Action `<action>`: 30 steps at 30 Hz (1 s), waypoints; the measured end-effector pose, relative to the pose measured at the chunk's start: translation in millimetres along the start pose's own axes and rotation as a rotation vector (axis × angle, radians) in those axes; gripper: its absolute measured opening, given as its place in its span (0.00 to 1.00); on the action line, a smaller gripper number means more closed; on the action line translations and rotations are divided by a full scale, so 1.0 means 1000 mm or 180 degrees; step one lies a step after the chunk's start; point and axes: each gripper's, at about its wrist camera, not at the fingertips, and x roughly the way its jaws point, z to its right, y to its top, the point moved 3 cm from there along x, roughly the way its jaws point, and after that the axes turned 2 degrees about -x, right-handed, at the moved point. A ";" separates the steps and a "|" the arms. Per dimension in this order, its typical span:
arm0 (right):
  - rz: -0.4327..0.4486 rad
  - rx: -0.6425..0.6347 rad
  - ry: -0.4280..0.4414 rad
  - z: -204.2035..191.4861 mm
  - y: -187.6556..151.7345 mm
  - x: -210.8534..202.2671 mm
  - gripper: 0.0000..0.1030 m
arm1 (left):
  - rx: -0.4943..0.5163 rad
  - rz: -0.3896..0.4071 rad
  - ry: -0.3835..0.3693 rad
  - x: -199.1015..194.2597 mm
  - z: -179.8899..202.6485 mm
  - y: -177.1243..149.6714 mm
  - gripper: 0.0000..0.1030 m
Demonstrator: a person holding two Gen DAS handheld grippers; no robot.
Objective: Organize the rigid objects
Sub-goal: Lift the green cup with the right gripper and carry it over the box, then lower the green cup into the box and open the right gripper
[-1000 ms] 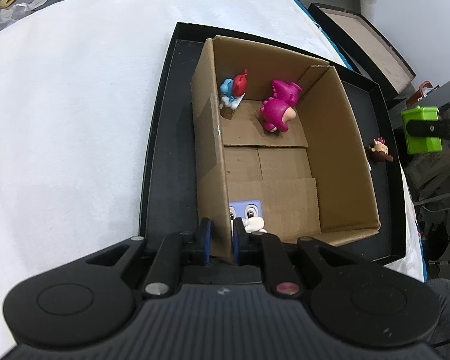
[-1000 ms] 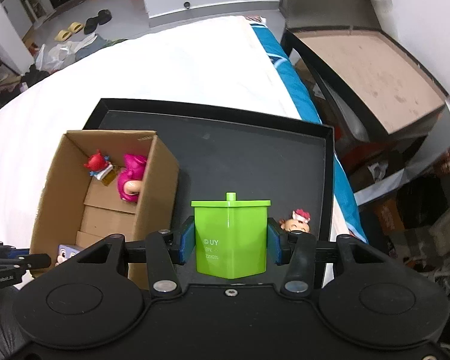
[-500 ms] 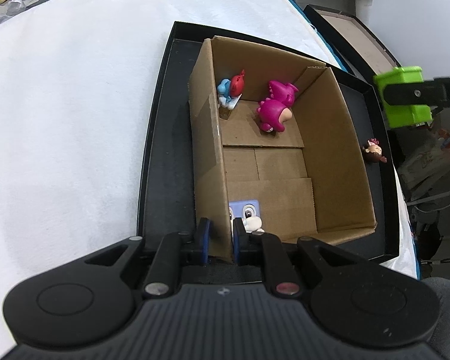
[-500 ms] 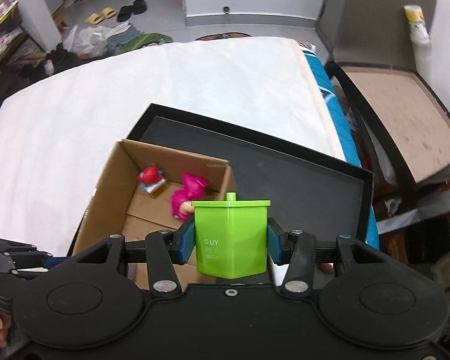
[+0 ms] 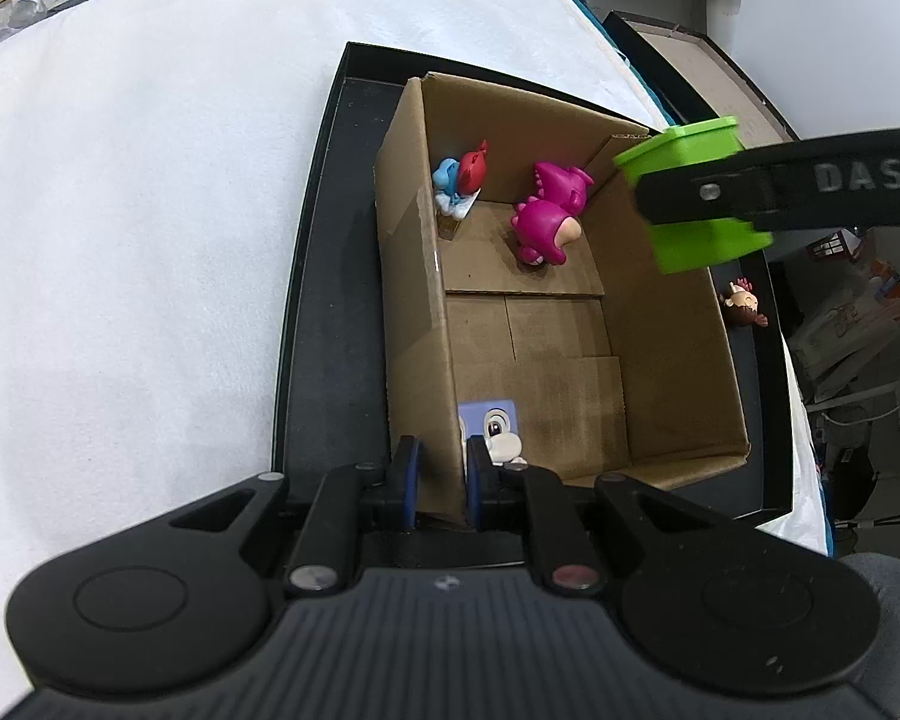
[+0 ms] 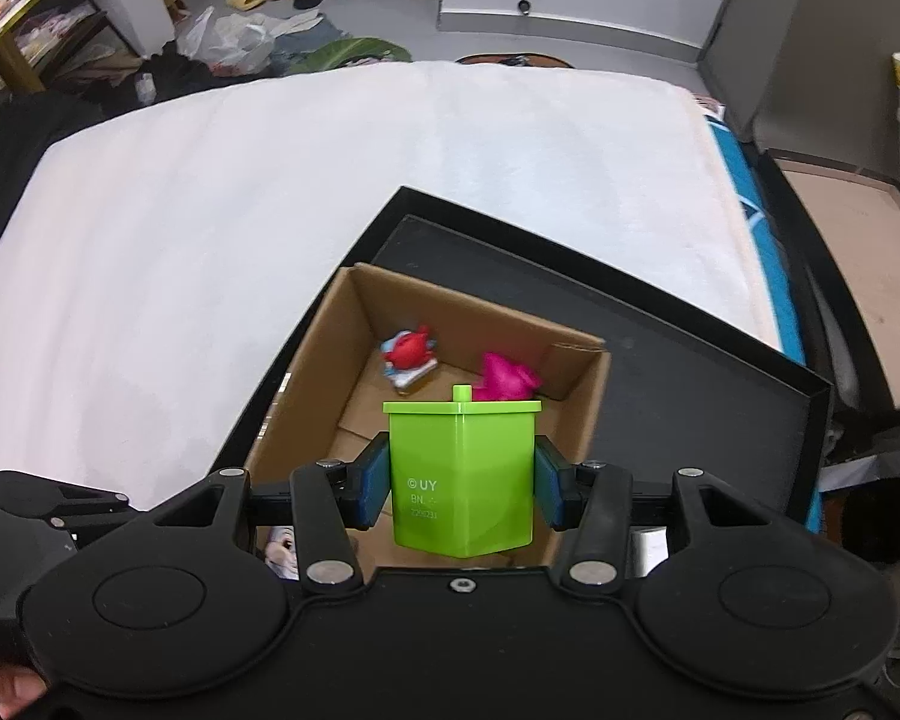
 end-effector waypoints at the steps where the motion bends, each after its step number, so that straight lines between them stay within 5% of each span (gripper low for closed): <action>1: -0.0008 -0.0006 0.0010 -0.003 0.000 0.002 0.46 | 0.0004 0.0001 0.0000 0.000 0.000 0.000 0.13; 30: -0.0114 0.0576 0.0384 -0.026 -0.002 0.068 0.47 | -0.0109 -0.0002 -0.0058 0.001 -0.008 0.002 0.13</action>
